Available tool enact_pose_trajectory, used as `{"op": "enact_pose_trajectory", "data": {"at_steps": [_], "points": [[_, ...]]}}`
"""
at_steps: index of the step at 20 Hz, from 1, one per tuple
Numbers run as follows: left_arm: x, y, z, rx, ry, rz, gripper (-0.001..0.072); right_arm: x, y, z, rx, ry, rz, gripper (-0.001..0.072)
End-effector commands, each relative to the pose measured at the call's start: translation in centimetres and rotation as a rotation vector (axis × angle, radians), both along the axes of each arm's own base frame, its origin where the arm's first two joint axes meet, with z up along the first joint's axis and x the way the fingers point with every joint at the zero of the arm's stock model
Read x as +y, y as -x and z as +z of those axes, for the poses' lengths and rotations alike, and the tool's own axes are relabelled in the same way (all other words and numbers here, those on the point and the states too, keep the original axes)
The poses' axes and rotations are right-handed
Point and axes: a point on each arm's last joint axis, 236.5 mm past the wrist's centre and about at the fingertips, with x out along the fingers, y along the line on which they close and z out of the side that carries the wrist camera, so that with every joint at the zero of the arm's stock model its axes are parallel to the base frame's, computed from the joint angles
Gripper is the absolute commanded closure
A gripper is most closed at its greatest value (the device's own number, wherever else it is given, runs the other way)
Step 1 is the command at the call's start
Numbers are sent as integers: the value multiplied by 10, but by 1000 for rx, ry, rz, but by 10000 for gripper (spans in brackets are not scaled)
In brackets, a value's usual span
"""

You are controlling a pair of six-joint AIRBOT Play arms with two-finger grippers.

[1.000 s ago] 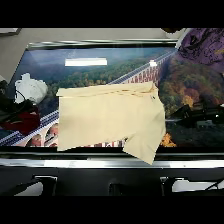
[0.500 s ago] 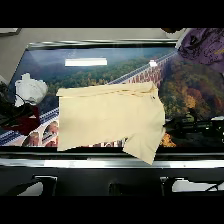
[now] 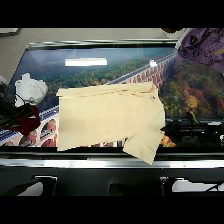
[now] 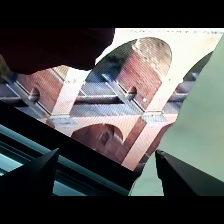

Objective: Fold the clothes and pants, and hang the long-sleeved shirts on hangers.

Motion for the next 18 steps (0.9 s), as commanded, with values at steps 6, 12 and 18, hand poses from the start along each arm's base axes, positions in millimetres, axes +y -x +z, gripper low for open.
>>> {"op": "enact_pose_trajectory", "data": {"at_steps": [6,12,18], "points": [[12,57,-30,-66,77,66,8,2,-2,-7,-30,10,-20,684],[-76,81,-62,-244,594,75,8,5,-7,-1,-40,-22,-41,684],[-107,114,-108,-109,714,97,8,8,-6,1,-39,-36,-37,684]]}}
